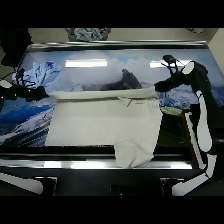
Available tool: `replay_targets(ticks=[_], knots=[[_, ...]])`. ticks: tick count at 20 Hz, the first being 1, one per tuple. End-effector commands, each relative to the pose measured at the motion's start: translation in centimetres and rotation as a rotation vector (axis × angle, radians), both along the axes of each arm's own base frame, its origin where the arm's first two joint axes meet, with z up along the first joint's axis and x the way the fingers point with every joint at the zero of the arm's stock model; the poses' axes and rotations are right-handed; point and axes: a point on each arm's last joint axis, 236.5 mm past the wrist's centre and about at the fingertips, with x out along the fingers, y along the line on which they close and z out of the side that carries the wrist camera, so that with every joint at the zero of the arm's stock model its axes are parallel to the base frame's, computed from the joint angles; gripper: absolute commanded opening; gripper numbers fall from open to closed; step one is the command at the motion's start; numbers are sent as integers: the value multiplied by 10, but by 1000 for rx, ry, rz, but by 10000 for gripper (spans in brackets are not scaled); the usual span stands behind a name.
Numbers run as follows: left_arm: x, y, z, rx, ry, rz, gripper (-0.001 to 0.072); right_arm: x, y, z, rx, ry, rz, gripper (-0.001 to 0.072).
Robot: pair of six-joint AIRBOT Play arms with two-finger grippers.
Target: Fold the shirts.
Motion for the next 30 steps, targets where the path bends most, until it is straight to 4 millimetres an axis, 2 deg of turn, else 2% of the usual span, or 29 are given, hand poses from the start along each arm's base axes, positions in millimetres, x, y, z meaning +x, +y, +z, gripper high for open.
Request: replay_targets(ticks=[1, 3, 5, 6, 8, 11, 13, 15, 17, 18, 19, 20, 22, 24, 26, 27, 28, 30], knots=[[-45, -13, -15, -81, 183, -95, 26, -77, 6, -15, -93, 289, 134, 49], [-58, -24, -21, -110, 243, -132, 26, -73, 26, -33, -96, 270, 140, 49], [-68, -29, -20, -123, 281, -157, 26, -72, 30, -43, -97, 265, 119, 49], [-76, -26, -22, -111, 311, -170, 26, -73, 24, -44, -112, 269, 110, 49], [-95, -12, -28, -44, 390, -195, 26, -79, -5, -43, -176, 298, 85, 49], [-98, -4, -31, -18, 408, -177, 25, -96, -31, -44, -175, 377, 43, 48], [-96, -9, -36, -17, 412, -186, 25, -106, -26, -54, -162, 411, 50, 48], [-97, -15, -43, -23, 430, -200, 25, -114, -6, -72, -99, 427, 57, 48], [-97, -20, -45, -27, 446, -190, 29, -116, 2, -81, -69, 432, 34, 50], [-97, -23, -44, -37, 443, -192, 71, -114, 2, -79, -68, 424, 21, 101], [-99, -25, -40, -56, 453, -195, 248, -110, -1, -73, -68, 408, 6, 308], [-103, -24, -36, -65, 474, -180, 404, -104, -8, -63, -70, 378, -4, 426], [-110, -18, -22, -85, 509, -112, 396, -99, -30, -32, -71, 305, -20, 428], [-118, -11, -1, -70, 504, -82, 398, -125, -62, -3, -61, 333, -46, 428], [-138, 7, 10, 34, 518, -65, 398, -159, -88, 13, -43, 409, -85, 427], [-159, 12, 8, 79, 550, -59, 398, -172, -93, 13, -35, 423, -99, 427], [-184, 10, 0, 95, 594, -32, 398, -184, -93, 8, -33, 424, -111, 427], [-230, -8, -27, 83, 616, 13, 397, -205, -86, -5, -30, 425, -99, 427]])
